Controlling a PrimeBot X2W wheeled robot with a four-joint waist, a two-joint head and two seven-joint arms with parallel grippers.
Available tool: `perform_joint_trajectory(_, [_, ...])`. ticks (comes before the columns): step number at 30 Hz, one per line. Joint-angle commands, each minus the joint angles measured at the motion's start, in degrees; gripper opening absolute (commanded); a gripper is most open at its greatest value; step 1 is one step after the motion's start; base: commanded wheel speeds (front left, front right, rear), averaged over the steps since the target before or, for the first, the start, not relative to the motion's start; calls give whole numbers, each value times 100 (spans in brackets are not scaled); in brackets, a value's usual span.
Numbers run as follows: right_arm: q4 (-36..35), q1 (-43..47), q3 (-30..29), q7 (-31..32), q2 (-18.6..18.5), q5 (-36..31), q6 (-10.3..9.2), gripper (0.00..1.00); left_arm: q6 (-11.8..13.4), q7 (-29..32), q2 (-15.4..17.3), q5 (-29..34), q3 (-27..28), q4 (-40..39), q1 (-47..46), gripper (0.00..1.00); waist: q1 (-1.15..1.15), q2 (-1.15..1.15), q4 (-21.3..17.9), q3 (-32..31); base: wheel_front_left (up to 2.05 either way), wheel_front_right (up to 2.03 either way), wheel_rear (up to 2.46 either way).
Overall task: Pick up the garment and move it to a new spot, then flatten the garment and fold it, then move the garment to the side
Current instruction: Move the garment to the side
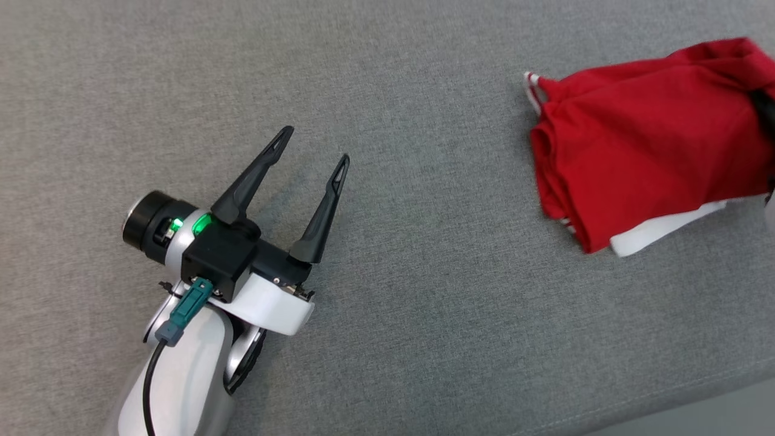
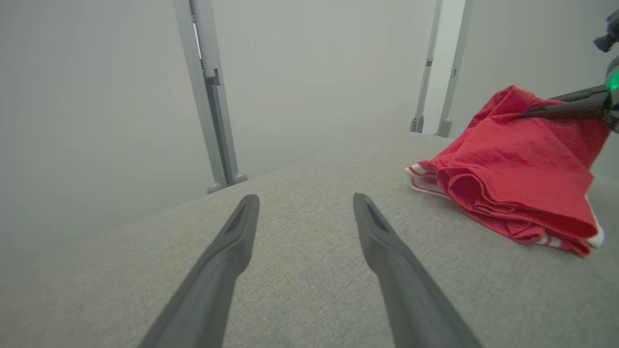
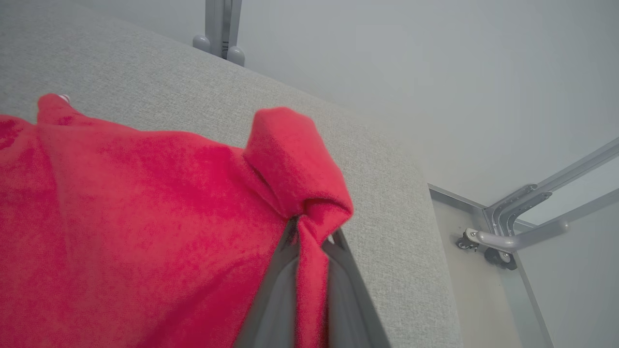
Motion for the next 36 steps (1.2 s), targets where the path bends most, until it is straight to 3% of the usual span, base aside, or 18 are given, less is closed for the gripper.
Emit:
perform_joint_trajectory(1, [103,-235,-95,-102,-102,-36,-4,0,-25,58,79,46,-75,-153,-238,100,0,0,-243,478,0,0,0])
perform_joint_trajectory(9, [899,-815,-703,-251,-535,-700,-5,0,-43,220,192,-3,-338,-568,-649,100,0,0,-218,844,0,0,0])
perform_joint_trajectory(16, [1582,-1046,-1368,-180,-278,-1670,-5,0,-9,301,182,-157,-282,-869,-726,100,0,0,-175,988,0,0,0])
perform_joint_trajectory(25, [1953,-1242,-1969,-292,-56,-2414,-5,0,27,341,228,-192,-316,-962,-673,100,0,0,-103,1027,0,0,0])
perform_joint_trajectory(26, [1974,-1254,-2056,-318,-8,-2471,-5,31,32,337,228,-198,-322,-959,-671,100,0,0,-93,1023,0,0,0])
perform_joint_trajectory(27, [1971,-1248,-2106,-349,21,-2544,-5,79,38,334,230,-205,-325,-950,-667,100,0,0,-84,1013,0,0,0])
perform_joint_trajectory(28, [2005,-1245,-2191,-358,67,-2543,-5,100,43,327,230,-214,-332,-938,-661,100,0,0,-75,997,0,0,0])
perform_joint_trajectory(36, [1999,-1178,-2524,-438,302,-2848,-5,100,107,219,192,-297,-366,-745,-528,100,0,0,13,640,0,0,0])
